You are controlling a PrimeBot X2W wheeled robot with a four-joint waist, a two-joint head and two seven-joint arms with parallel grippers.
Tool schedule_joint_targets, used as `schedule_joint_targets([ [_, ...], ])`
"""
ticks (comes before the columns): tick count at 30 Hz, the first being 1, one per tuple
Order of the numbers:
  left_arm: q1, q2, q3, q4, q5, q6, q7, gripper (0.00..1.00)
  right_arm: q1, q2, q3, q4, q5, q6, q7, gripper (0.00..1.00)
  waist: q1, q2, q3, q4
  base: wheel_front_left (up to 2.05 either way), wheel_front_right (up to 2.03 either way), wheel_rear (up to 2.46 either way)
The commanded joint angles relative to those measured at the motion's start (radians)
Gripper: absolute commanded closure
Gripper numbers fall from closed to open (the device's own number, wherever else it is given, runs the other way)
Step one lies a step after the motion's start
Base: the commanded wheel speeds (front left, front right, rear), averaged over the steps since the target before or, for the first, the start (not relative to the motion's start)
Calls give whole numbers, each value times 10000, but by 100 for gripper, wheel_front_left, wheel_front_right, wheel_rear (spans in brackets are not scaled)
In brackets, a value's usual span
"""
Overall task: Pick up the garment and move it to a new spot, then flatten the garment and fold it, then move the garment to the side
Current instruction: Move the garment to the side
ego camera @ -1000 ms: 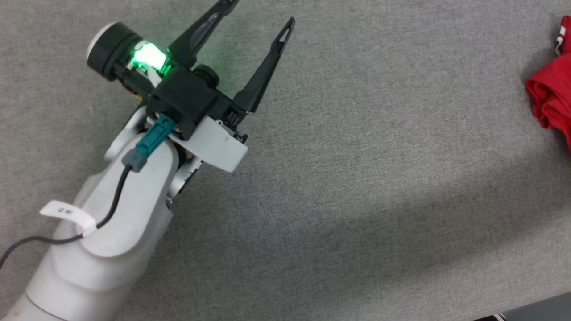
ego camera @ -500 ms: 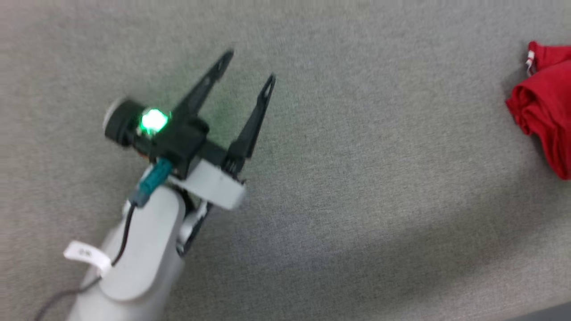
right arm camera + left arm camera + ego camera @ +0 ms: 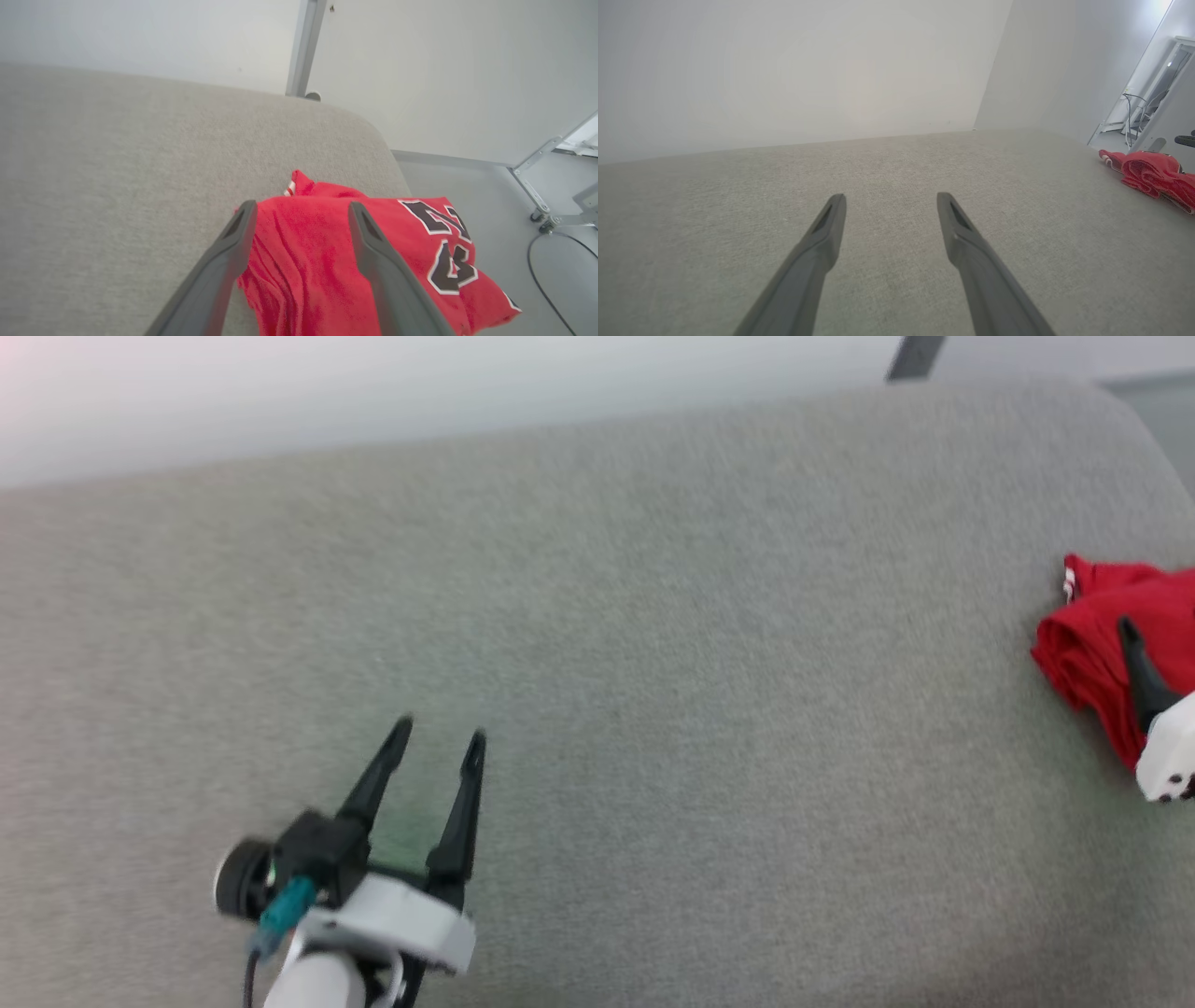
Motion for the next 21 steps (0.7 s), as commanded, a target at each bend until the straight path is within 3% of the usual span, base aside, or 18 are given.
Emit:
schedule_joint_targets([
  [1, 378, -66, 133, 49, 62, -52, 4, 0, 495, 42, -302, -303, -9, -20, -38, 0, 0, -1, -1299, 976, 0, 0, 0],
  [6, 1374, -245, 746, 53, 112, -102, 4, 0, 1783, 726, -1446, -1641, -333, -18, -42, 0, 0, -1, -1997, 1389, 0, 0, 0],
  [14, 2079, -298, 1303, -27, 315, -175, 4, 0, 3116, 2079, -2404, -3067, -1033, -18, -43, 0, 0, -1, -2375, 1893, 0, 0, 0],
  [21, 2326, -218, 1476, -326, 275, -168, 4, 0, 4144, 2449, -2580, -4221, -1379, -18, -44, 0, 0, -1, -2539, 2106, 0, 0, 0],
])
